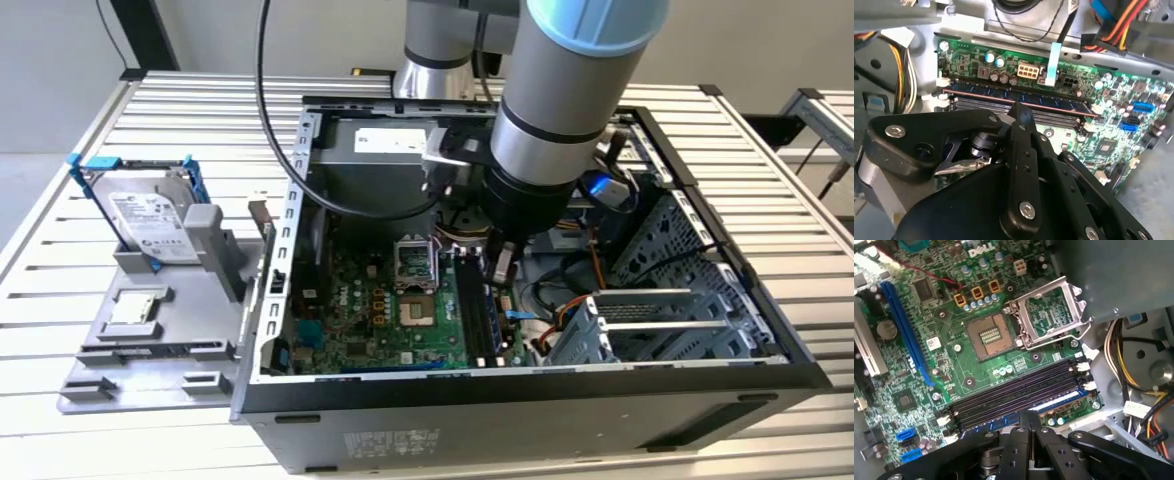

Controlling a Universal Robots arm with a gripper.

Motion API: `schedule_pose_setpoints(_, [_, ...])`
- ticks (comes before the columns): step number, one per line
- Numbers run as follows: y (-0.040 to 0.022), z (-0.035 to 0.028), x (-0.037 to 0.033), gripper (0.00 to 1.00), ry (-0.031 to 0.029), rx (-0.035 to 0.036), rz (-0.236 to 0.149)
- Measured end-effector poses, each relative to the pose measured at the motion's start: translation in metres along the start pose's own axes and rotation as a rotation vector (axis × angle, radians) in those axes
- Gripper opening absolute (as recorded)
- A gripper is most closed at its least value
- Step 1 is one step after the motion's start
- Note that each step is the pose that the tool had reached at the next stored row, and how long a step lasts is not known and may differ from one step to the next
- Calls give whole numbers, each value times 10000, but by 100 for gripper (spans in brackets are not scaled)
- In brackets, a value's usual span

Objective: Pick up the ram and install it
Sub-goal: 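Press down the ram until it locks into place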

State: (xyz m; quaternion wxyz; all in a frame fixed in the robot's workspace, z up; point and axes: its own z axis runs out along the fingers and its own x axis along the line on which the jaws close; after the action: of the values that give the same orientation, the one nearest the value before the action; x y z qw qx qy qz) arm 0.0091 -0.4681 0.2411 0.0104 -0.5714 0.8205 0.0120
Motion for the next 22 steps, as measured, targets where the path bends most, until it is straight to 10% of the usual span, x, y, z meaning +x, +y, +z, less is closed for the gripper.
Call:
schedule_pose_setpoints(11, [-9,0,-3,0,16,-53,-1854])
schedule_pose_setpoints(22, [-46,57,7,0,76,-53,-2332])
